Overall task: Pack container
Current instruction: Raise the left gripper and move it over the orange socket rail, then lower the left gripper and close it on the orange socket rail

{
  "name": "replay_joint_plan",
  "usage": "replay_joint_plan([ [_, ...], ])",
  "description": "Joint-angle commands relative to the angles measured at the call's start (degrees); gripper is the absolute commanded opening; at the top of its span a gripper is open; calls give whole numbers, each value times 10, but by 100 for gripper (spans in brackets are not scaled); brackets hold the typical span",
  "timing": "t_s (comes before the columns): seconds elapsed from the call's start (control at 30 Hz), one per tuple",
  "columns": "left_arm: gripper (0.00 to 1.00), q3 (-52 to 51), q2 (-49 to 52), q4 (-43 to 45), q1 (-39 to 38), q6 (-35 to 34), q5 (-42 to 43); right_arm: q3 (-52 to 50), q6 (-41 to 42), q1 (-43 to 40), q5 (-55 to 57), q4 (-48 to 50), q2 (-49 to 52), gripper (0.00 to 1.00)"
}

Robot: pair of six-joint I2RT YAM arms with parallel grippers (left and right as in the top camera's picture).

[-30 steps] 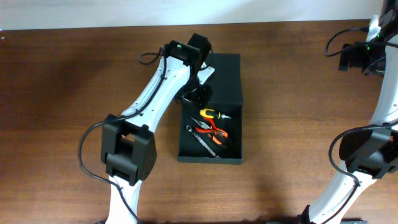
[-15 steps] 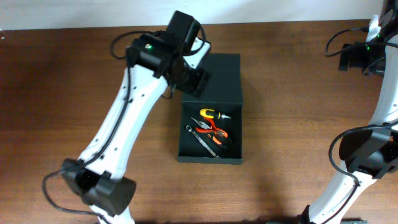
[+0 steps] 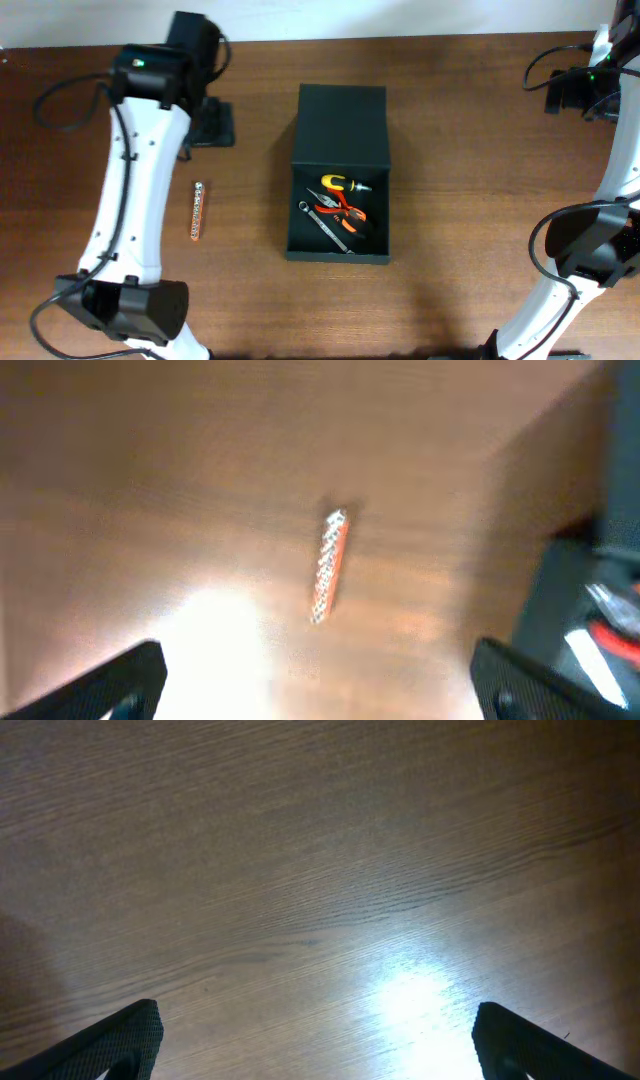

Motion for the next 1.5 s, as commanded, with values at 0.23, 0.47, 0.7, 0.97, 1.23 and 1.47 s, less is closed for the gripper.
replay_joint_plan([
  [0.23,99,-21,-16,-12,96,38,-10,-1,7,-1,-1,2,1,99],
  [0.47,99,-139,-16,78,157,171,185,-1,7,-1,-1,2,1,99],
  [0.7,99,-300,-16,184,161,182,183,-1,7,-1,-1,2,1,99],
  [0.97,99,-397,-16,231,161,205,177,-1,7,-1,-1,2,1,99],
  [1.23,99,-451,-16,343,161,238,177,-1,7,-1,-1,2,1,99],
  [1.47,99,-451,-16,362,161,238,179,-1,7,-1,-1,2,1,99],
])
